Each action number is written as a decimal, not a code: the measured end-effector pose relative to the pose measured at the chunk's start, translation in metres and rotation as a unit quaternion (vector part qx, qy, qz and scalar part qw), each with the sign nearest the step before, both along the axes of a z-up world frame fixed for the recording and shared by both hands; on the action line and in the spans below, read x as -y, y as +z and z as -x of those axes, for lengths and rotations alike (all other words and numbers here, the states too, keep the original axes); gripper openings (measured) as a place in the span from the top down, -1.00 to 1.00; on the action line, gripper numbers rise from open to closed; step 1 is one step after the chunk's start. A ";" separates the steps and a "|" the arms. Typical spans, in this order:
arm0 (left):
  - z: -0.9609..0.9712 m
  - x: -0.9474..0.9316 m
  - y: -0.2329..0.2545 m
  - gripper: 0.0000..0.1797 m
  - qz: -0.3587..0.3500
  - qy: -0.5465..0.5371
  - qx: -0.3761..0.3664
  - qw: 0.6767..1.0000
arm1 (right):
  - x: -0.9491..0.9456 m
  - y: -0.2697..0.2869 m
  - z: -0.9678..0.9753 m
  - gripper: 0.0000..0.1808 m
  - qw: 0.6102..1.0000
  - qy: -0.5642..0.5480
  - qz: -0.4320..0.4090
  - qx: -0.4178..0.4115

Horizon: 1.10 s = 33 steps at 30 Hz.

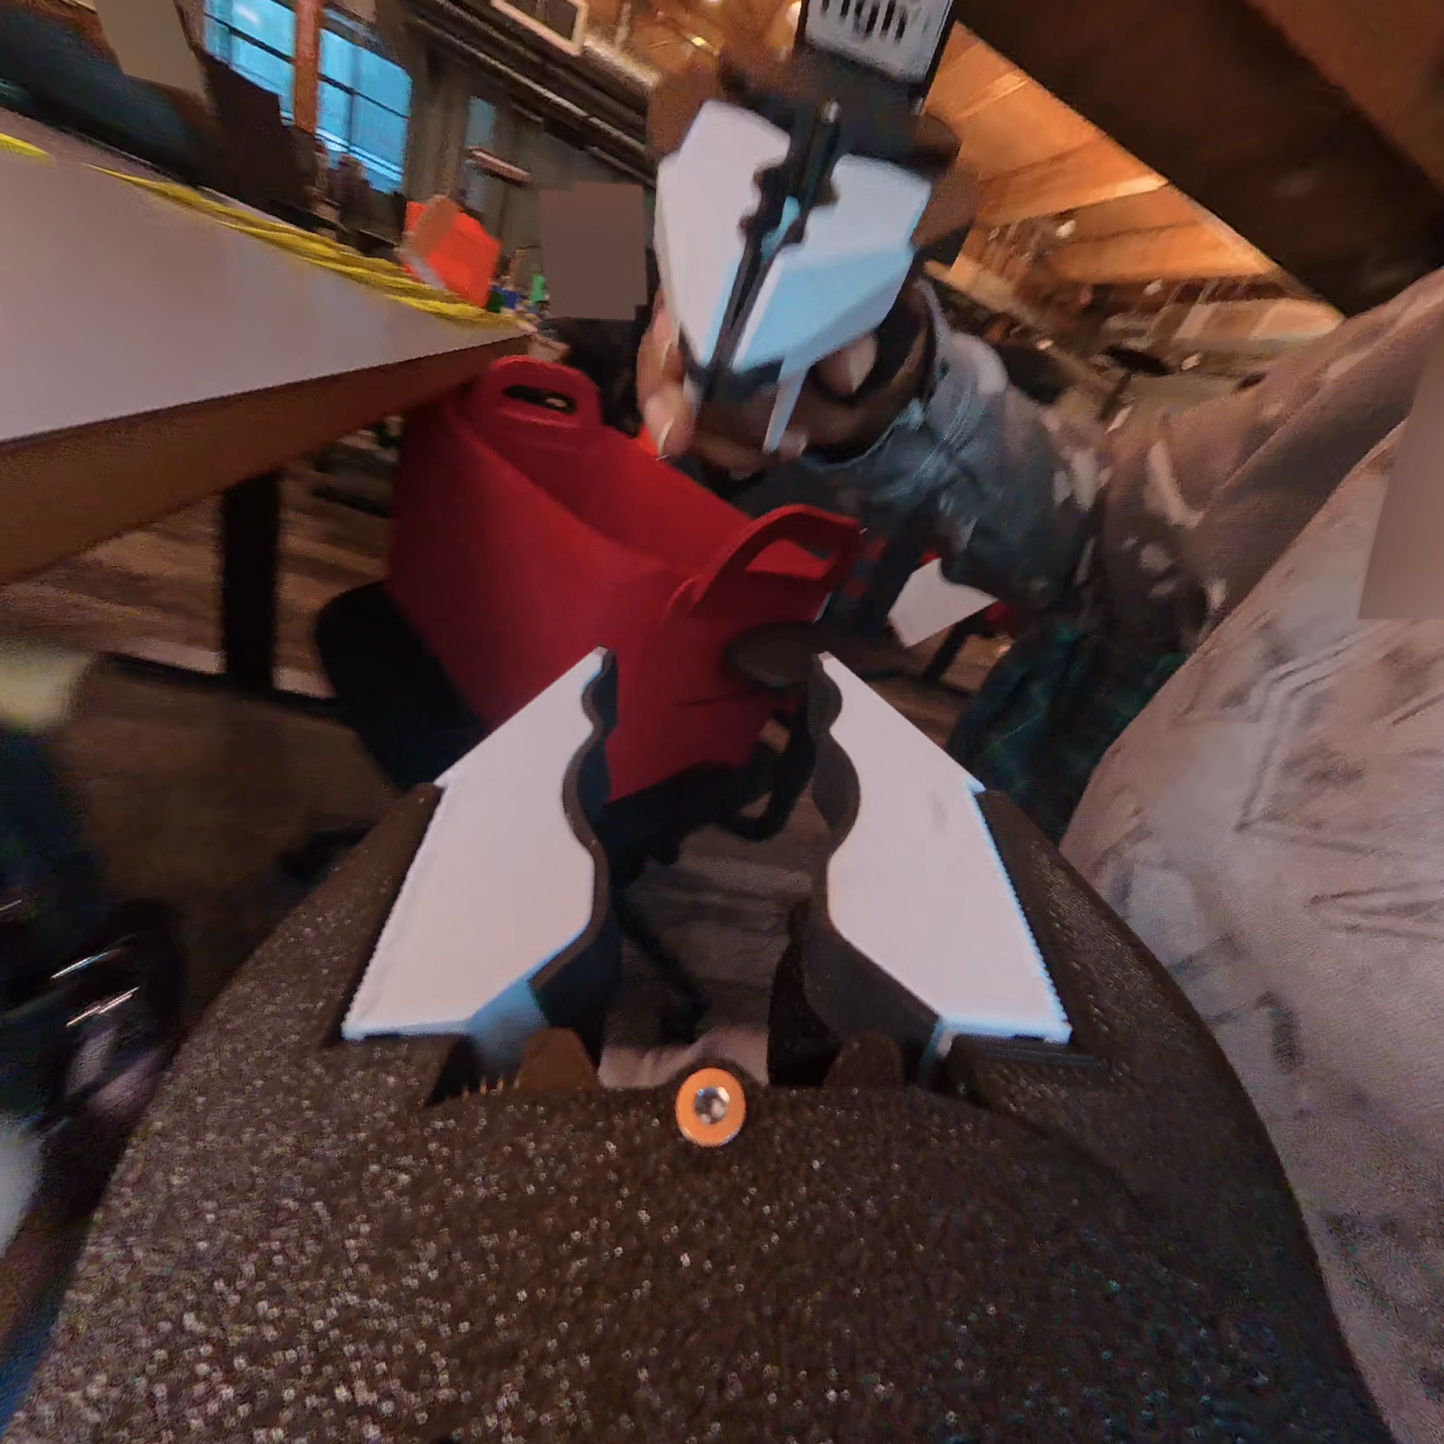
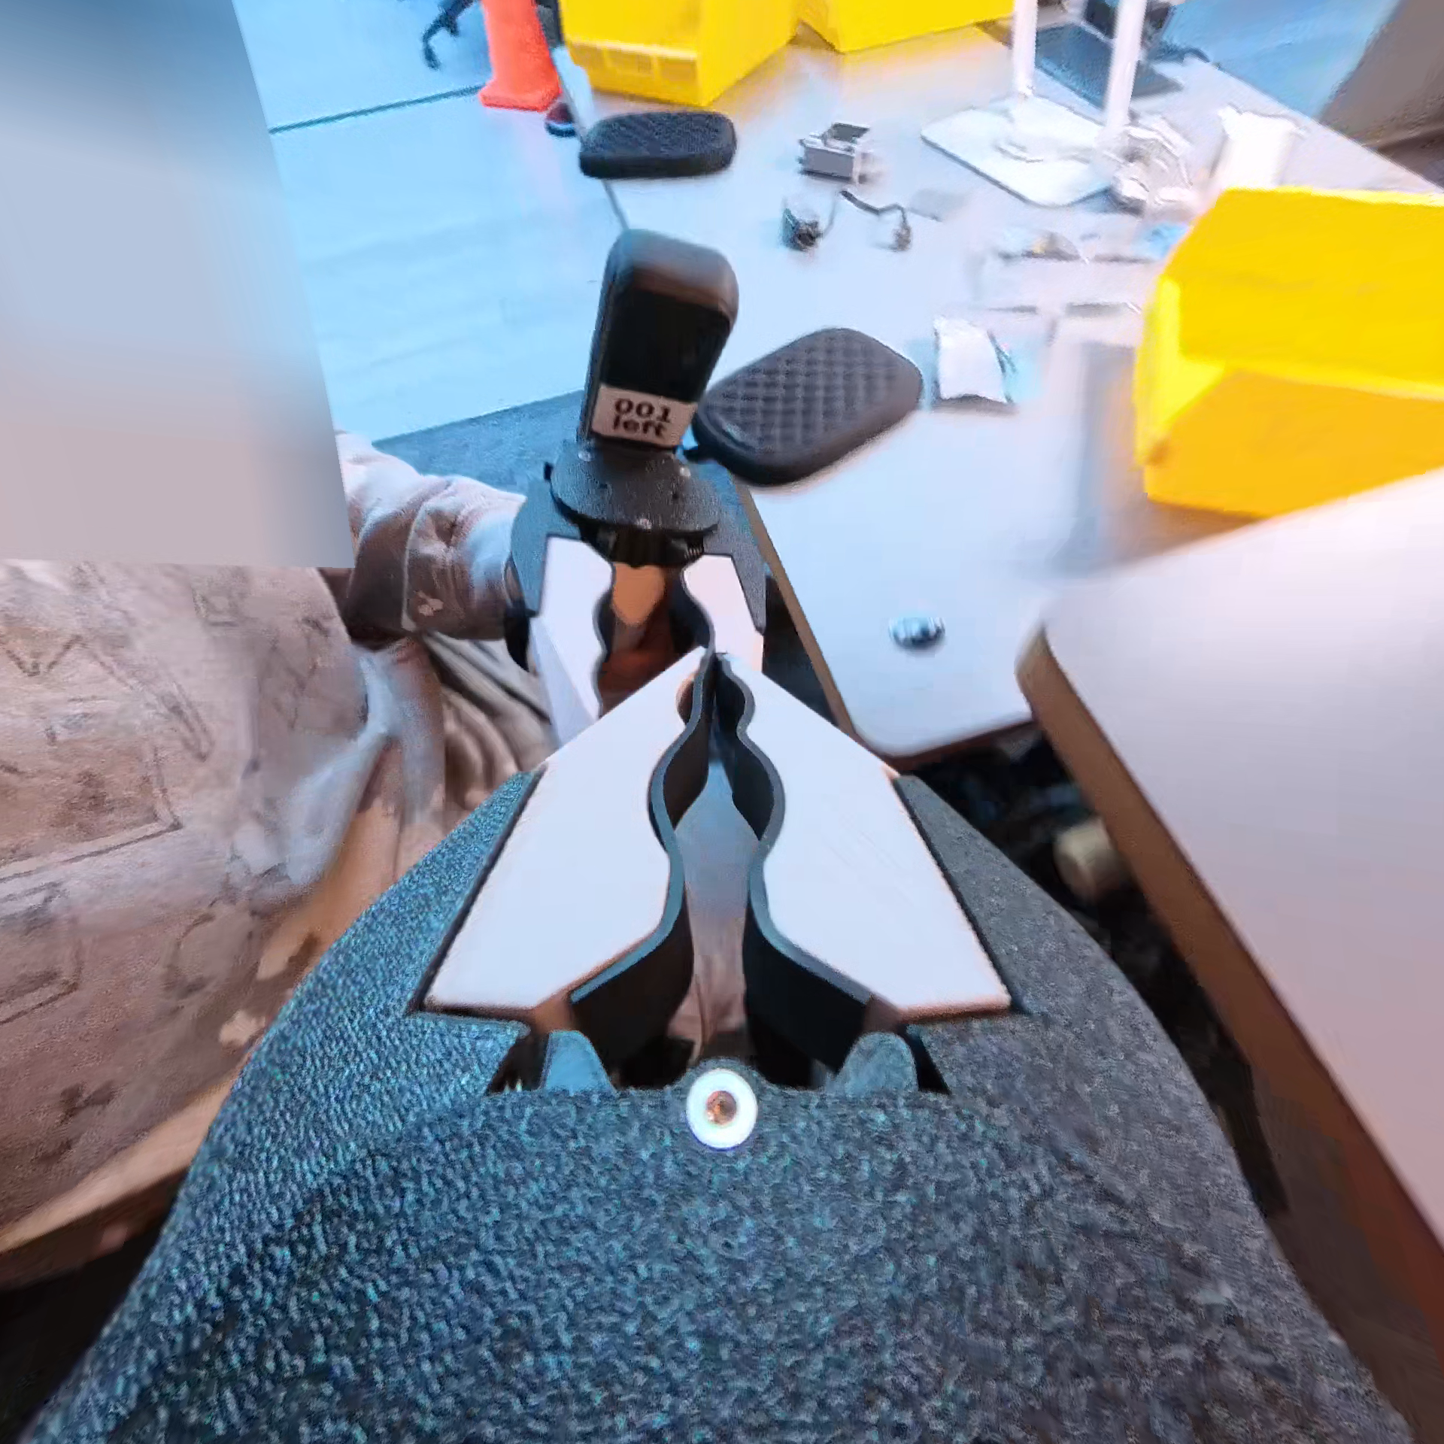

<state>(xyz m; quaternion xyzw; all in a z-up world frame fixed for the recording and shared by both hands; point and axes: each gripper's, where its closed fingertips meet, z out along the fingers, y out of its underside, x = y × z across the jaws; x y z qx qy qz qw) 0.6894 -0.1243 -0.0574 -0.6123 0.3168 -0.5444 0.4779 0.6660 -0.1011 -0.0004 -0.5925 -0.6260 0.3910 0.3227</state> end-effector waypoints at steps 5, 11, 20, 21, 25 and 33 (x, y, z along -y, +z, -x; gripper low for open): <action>0.162 0.009 0.009 0.51 -0.085 0.111 -0.068 0.988 | 0.016 0.007 0.106 1.00 1.000 0.018 -0.021 0.002; 0.281 0.026 0.002 0.50 -0.066 0.218 -0.161 0.960 | 0.021 -0.008 0.140 1.00 0.997 -0.020 -0.001 -0.071; 0.327 0.101 -0.027 0.46 -0.018 0.469 -0.167 0.867 | -0.011 -0.132 0.067 0.96 0.988 -0.130 0.004 -0.086; 0.326 0.108 -0.034 0.46 -0.009 0.483 -0.162 0.860 | -0.009 -0.150 0.060 0.91 0.987 -0.142 -0.002 -0.072; 0.321 0.126 -0.064 0.44 0.007 0.493 -0.175 0.852 | 0.004 -0.230 0.045 0.72 0.983 -0.176 -0.045 0.000; 0.341 0.146 -0.111 0.40 0.036 0.486 -0.185 0.853 | 0.036 -0.484 0.071 0.44 0.970 -0.221 0.010 0.099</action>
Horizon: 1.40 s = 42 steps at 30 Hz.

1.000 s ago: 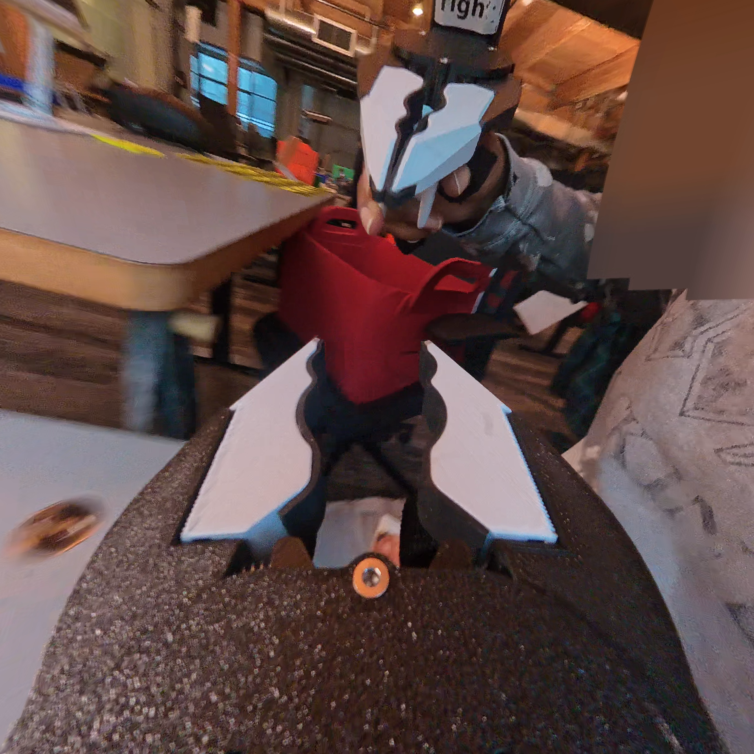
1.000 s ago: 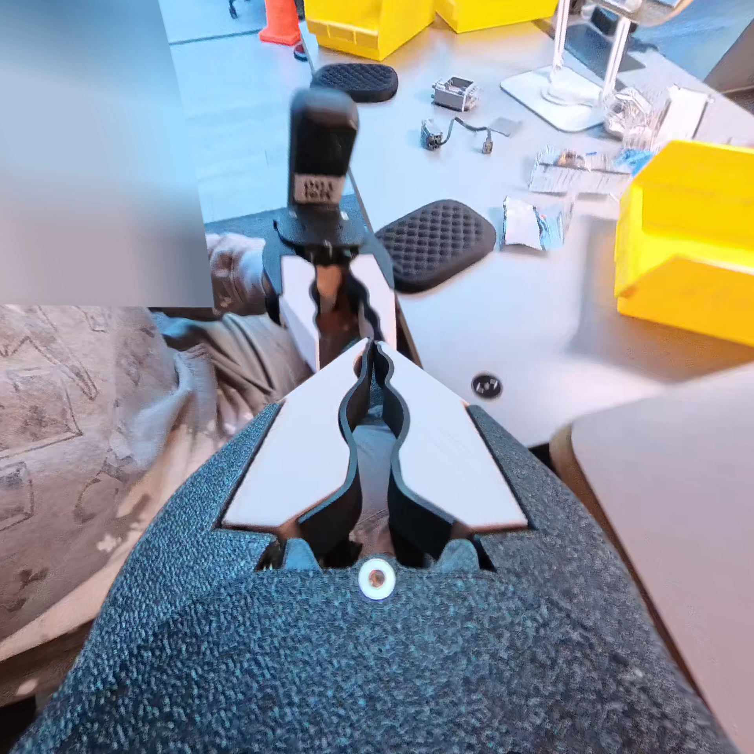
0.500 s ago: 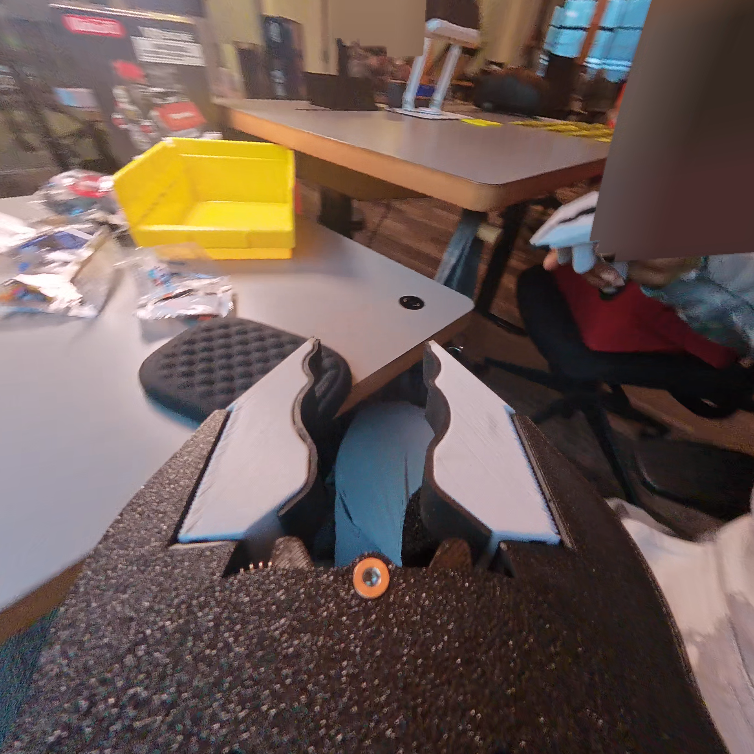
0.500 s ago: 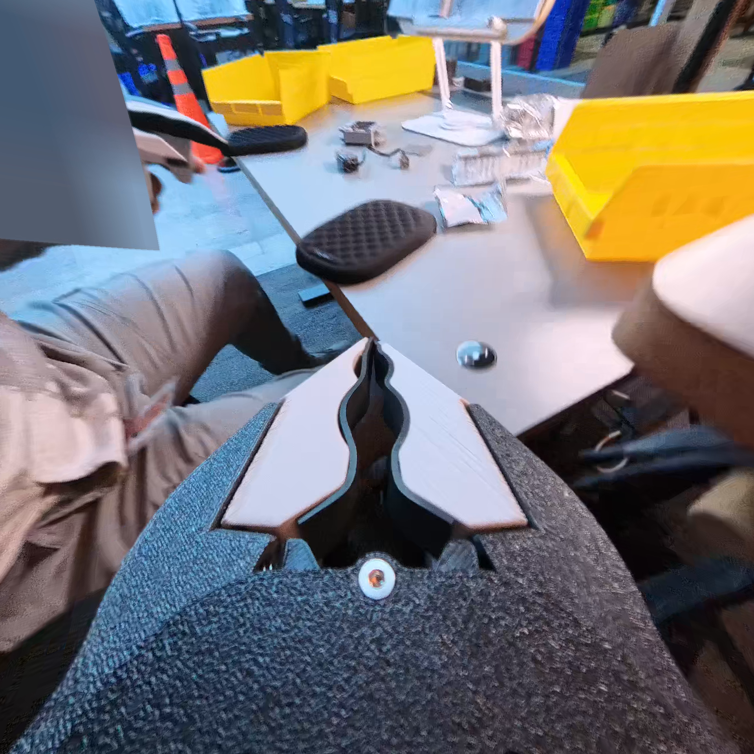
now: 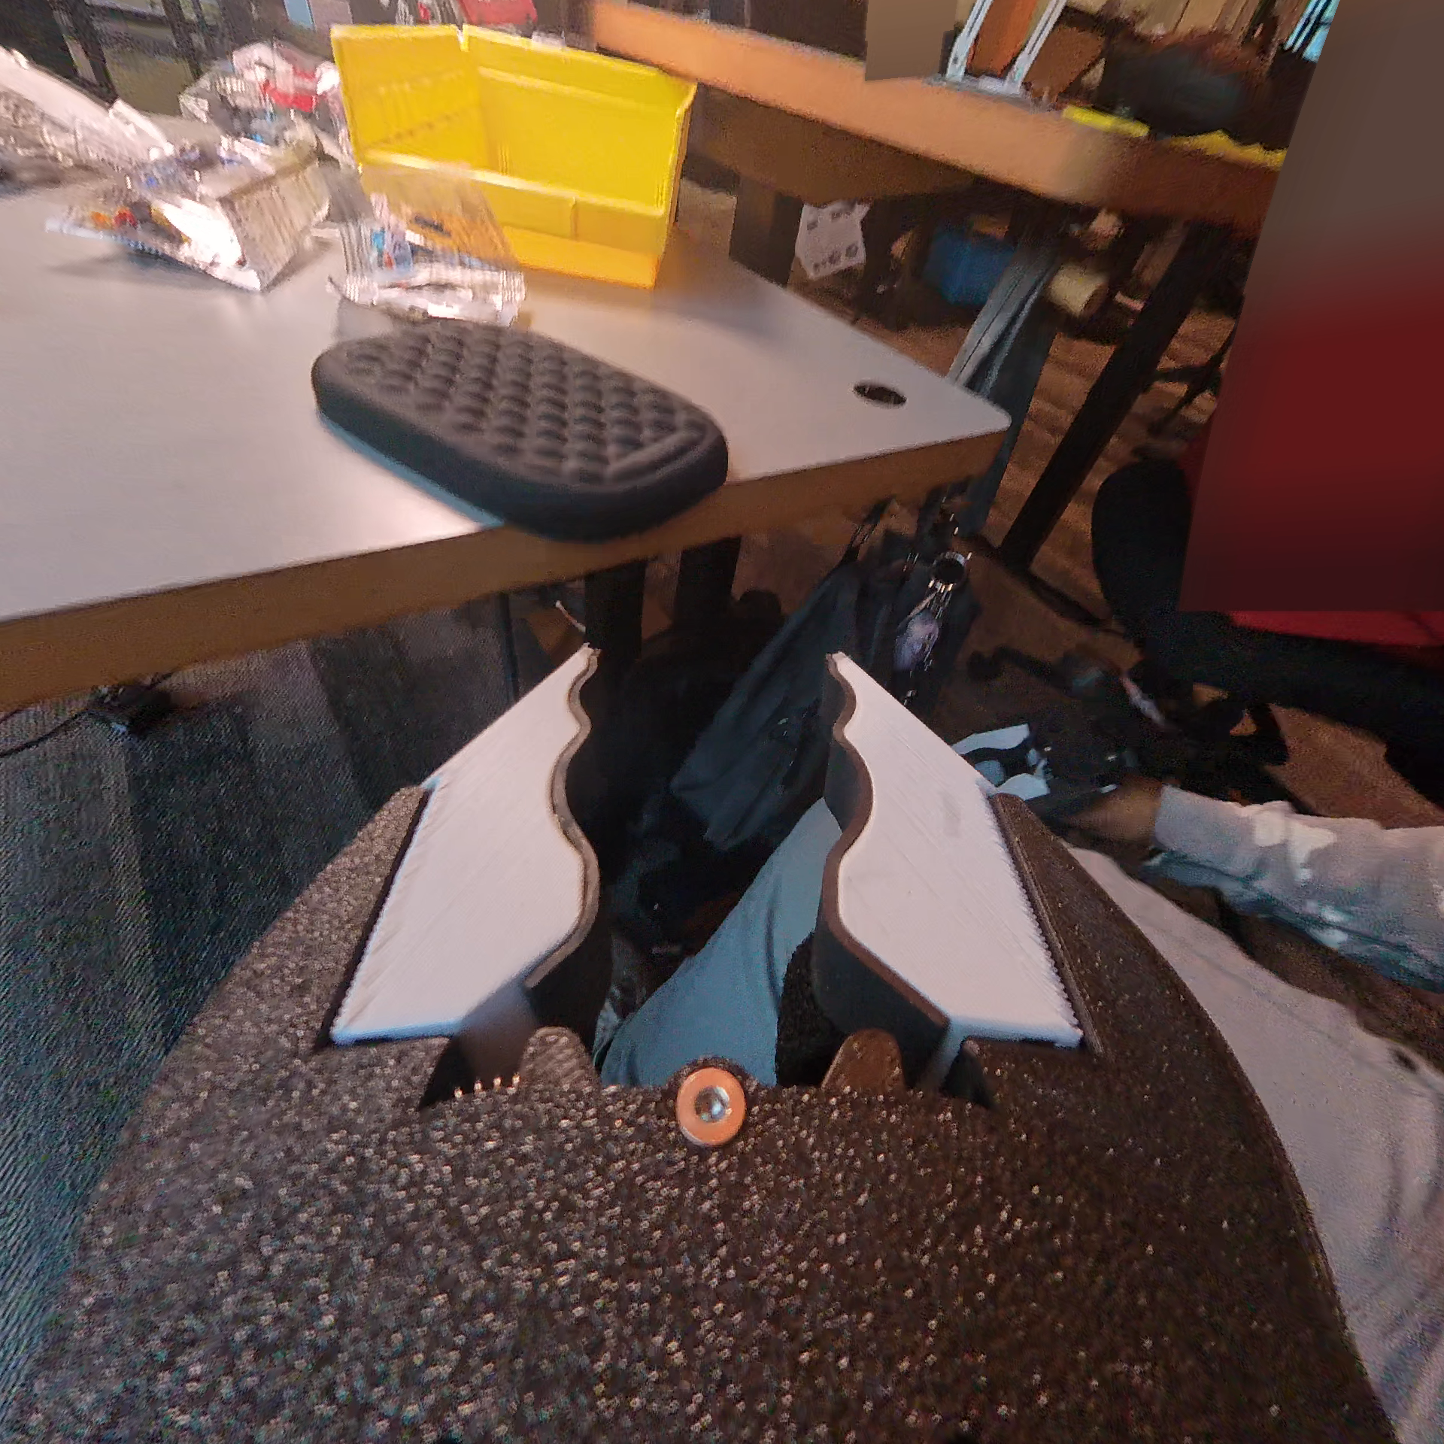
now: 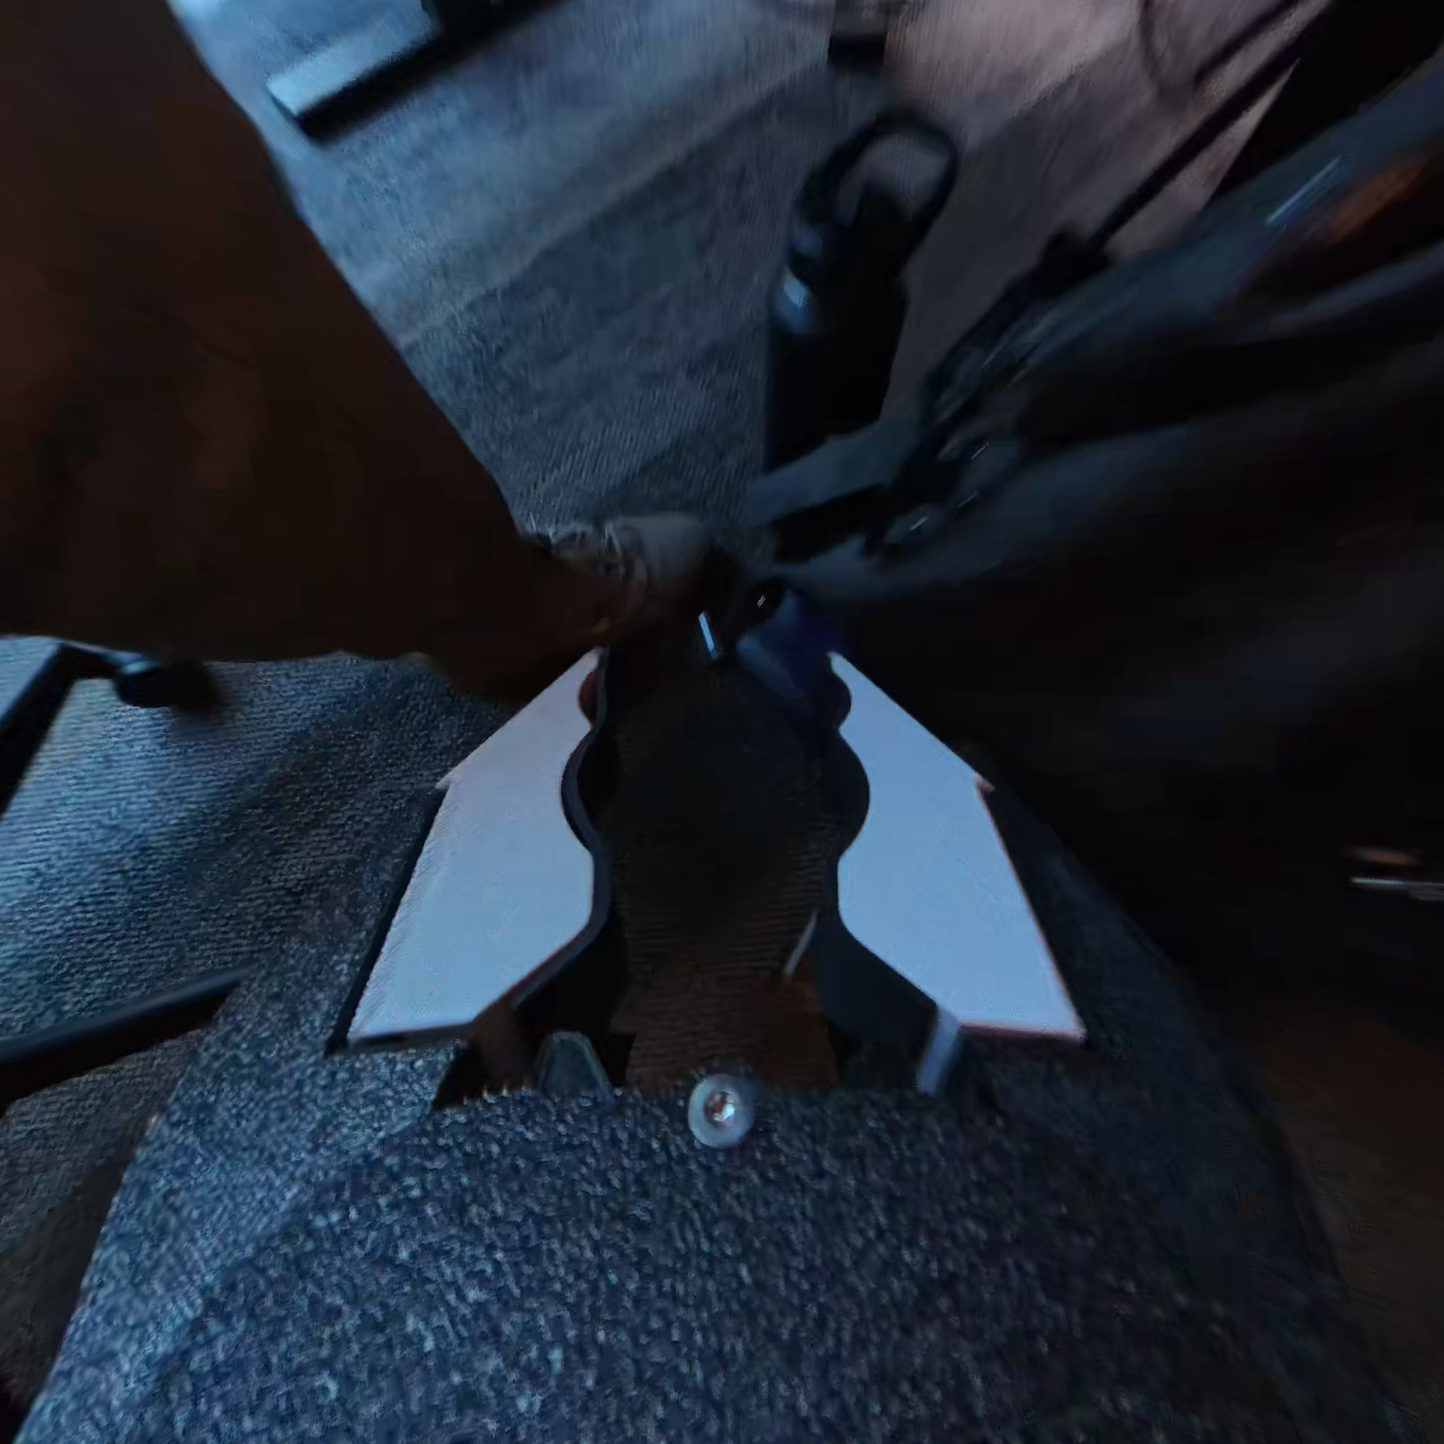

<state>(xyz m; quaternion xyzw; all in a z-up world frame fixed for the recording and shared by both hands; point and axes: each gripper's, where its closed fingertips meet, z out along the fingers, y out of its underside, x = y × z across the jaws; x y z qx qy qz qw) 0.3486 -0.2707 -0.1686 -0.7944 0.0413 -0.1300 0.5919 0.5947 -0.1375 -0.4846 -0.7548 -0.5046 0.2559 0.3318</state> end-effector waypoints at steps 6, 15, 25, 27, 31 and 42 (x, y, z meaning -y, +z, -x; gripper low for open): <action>0.042 0.026 -0.051 0.40 0.042 0.029 0.001 0.999 | 0.020 -0.185 0.093 0.44 0.999 0.014 0.026 0.029; 0.114 0.048 -0.088 0.40 0.082 0.100 -0.055 0.990 | -0.023 -0.360 0.176 0.41 0.981 0.067 0.033 0.180; 0.173 0.018 -0.073 0.42 0.032 -0.003 -0.092 0.995 | -0.020 -0.327 0.167 1.00 0.975 0.102 0.070 0.184; 0.183 0.012 -0.058 0.42 0.000 -0.027 -0.095 0.995 | -0.004 -0.265 0.169 1.00 0.980 0.122 0.082 0.137; 0.180 0.007 -0.026 0.43 -0.056 -0.056 -0.066 0.995 | 0.028 -0.108 0.161 1.00 0.985 0.131 0.090 0.060; 0.082 0.060 0.067 0.40 -0.089 -0.147 -0.041 0.984 | 0.068 0.292 0.156 1.00 0.985 0.130 -0.060 -0.096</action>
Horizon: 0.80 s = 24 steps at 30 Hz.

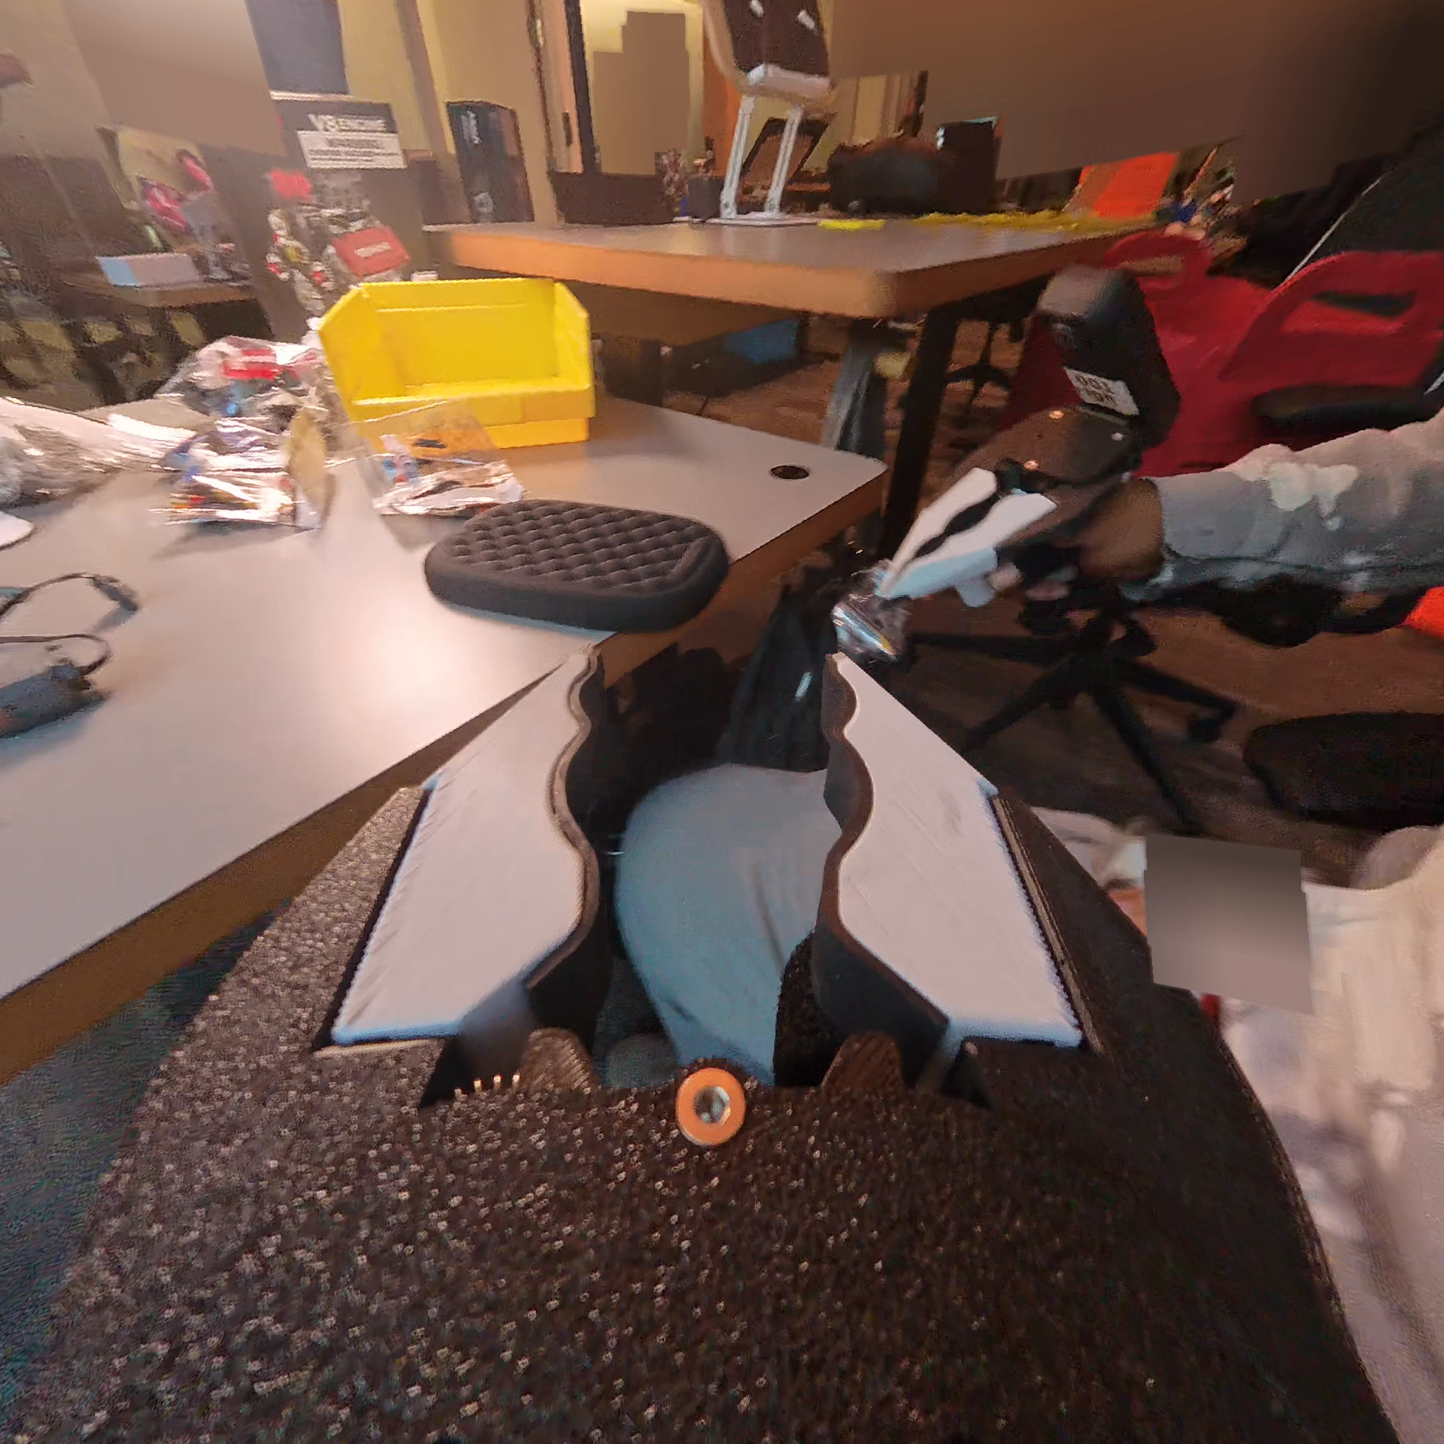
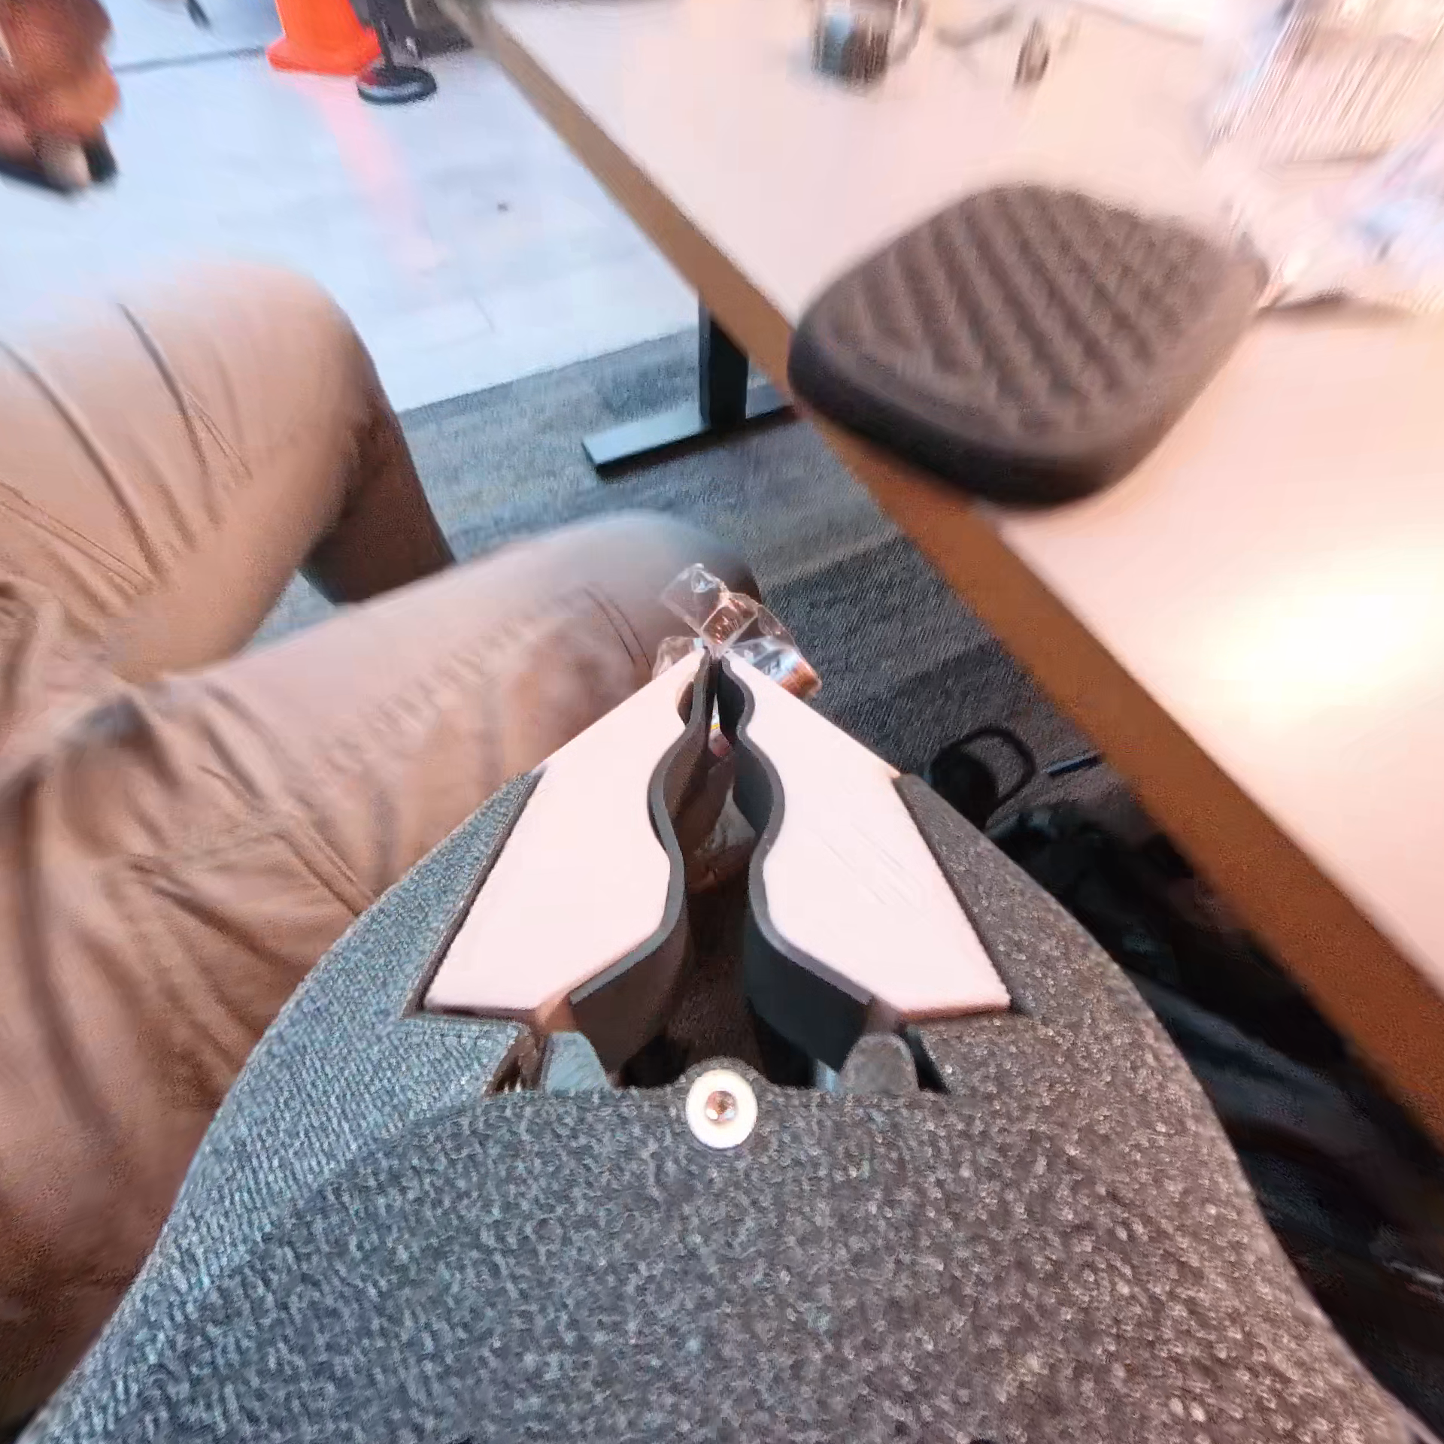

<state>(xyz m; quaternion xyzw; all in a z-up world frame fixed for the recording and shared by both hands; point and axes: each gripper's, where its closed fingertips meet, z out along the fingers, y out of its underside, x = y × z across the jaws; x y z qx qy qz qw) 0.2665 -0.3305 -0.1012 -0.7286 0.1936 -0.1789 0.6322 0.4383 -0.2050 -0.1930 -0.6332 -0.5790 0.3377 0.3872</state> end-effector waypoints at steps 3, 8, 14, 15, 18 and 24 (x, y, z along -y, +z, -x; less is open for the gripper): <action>-0.028 0.013 0.003 0.40 0.019 -0.025 0.038 0.999 | 0.018 0.063 0.022 1.00 0.999 -0.001 -0.027 -0.038; -0.056 0.015 -0.008 0.35 0.067 -0.059 0.073 0.993 | 0.088 0.136 0.073 1.00 0.989 0.070 -0.032 -0.123; -0.067 0.038 0.041 0.49 0.016 -0.108 0.130 0.985 | 0.157 0.176 0.113 1.00 0.971 0.155 0.032 -0.178; -0.070 0.045 0.046 0.57 0.010 -0.131 0.136 0.982 | 0.162 0.177 0.117 1.00 0.969 0.166 0.038 -0.178; -0.070 0.053 0.053 0.75 0.004 -0.159 0.153 0.975 | 0.166 0.178 0.130 1.00 0.961 0.200 0.055 -0.183; -0.014 0.027 0.044 0.46 0.024 -0.193 0.319 0.928 | 0.135 0.158 0.186 1.00 0.955 0.219 0.097 -0.177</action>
